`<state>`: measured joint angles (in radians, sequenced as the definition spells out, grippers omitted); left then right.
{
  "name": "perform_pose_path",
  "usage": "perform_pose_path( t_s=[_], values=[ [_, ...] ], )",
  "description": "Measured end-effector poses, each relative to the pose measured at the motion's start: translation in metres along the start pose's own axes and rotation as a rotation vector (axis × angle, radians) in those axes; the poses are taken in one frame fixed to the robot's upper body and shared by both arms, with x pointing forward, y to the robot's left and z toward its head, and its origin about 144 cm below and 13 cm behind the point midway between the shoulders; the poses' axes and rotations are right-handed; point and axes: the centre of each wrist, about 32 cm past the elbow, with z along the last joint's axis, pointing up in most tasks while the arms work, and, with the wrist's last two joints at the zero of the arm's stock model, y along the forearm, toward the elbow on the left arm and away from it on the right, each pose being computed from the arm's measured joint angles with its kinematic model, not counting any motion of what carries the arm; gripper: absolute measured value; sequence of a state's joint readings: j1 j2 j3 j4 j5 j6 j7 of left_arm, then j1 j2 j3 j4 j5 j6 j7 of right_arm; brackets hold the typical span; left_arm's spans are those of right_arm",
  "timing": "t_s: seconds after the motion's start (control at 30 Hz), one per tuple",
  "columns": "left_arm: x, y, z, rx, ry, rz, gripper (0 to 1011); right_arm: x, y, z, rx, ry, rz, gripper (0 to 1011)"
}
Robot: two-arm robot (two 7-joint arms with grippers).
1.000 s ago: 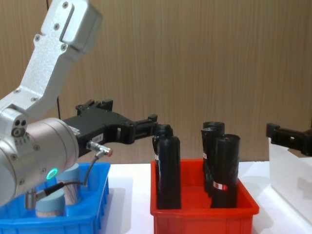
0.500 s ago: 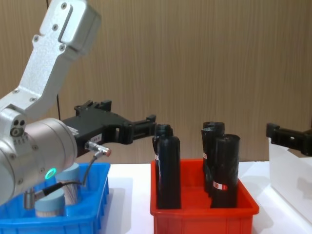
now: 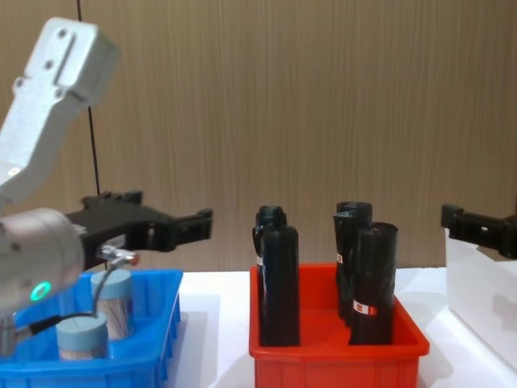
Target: Pick the cotton swabs from the blue box and place them into the white box.
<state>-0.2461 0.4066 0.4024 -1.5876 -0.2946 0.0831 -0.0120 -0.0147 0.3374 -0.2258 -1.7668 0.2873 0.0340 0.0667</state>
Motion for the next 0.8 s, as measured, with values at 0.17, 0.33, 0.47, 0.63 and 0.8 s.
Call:
perform_pose_path(
  t_s=[0.17,0.33,0.47,0.63,0.8],
  values=[
    [0.015,0.0,-0.006,0.043,0.048,0.032,1003,0.0,0.0,0.0,0.0,0.0,0.0,1002],
    [0.027,-0.002,-0.01,0.077,0.086,0.059,1003,0.0,0.0,0.0,0.0,0.0,0.0,1002],
    [0.037,-0.006,-0.013,0.112,0.122,0.081,1003,0.0,0.0,0.0,0.0,0.0,0.0,1002],
    [0.045,-0.009,-0.015,0.143,0.156,0.096,1002,0.0,0.0,0.0,0.0,0.0,0.0,1002],
    [0.051,-0.014,-0.017,0.174,0.199,0.11,1003,0.0,0.0,0.0,0.0,0.0,0.0,1002]
  ],
)
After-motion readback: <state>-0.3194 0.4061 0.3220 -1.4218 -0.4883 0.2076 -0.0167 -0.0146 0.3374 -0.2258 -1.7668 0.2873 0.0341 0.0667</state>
